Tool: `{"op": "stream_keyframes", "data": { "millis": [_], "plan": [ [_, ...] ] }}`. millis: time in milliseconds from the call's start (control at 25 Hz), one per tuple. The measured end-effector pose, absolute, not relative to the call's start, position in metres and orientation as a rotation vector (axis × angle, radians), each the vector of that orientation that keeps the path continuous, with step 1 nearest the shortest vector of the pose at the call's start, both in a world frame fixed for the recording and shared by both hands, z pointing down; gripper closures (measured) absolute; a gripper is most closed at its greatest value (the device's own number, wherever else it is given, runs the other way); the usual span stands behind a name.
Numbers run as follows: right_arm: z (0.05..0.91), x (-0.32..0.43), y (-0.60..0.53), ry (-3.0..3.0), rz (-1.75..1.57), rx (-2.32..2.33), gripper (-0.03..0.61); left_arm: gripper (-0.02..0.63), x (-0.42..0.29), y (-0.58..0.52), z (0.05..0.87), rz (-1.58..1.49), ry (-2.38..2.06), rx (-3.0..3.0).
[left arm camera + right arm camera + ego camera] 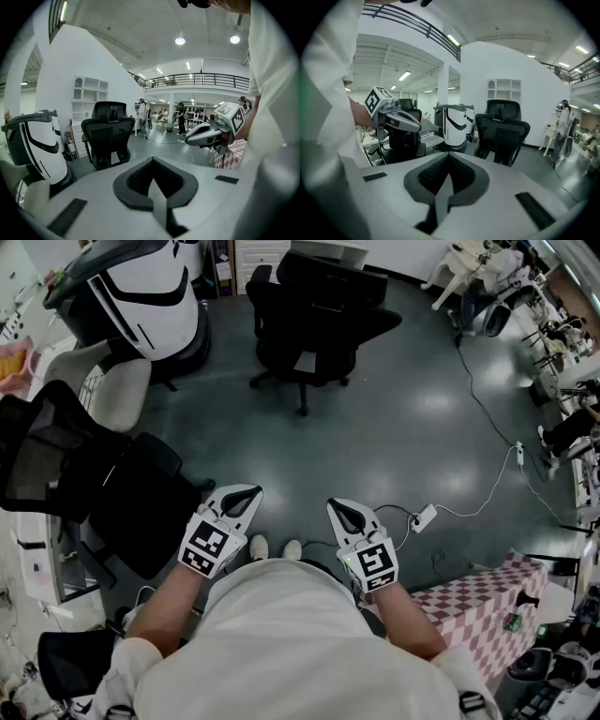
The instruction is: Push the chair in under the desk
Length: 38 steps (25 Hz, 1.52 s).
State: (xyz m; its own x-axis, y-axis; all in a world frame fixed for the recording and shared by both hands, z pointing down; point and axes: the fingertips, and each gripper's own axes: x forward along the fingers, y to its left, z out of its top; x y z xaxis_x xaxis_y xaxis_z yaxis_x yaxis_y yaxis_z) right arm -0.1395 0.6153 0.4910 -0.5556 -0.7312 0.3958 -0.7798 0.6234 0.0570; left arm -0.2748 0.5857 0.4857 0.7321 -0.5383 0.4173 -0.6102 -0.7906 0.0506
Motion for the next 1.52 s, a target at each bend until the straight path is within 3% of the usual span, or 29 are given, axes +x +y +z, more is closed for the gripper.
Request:
{"op": "stream_keyframes", "data": {
  "millis": [440,600,720,920,1520],
  "plan": [
    [0.484,-0.106,0.618,-2.482,0.148,1.099,0.575,0.618,-0.233,0.596,0.477,0.644,-0.905,2.749],
    [0.484,-0.086,0.605,-2.422,0.040,0.992,0.574,0.617,-0.218,0.590,0.476,0.873,-0.848,2.843],
    [0.479,-0.071,0.587,-2.357,-0.085,0.859,0.535,0.520,-0.211,0.573,0.468,1.122,-0.818,2.941],
    [0.454,-0.064,0.558,-2.319,-0.210,0.743,0.503,0.514,-0.200,0.541,0.442,1.262,-0.810,3.024],
    [0.430,-0.084,0.459,-2.240,-0.273,0.761,0.482,0.491,-0.200,0.434,0.421,1.199,-0.698,3.125]
  ]
}}
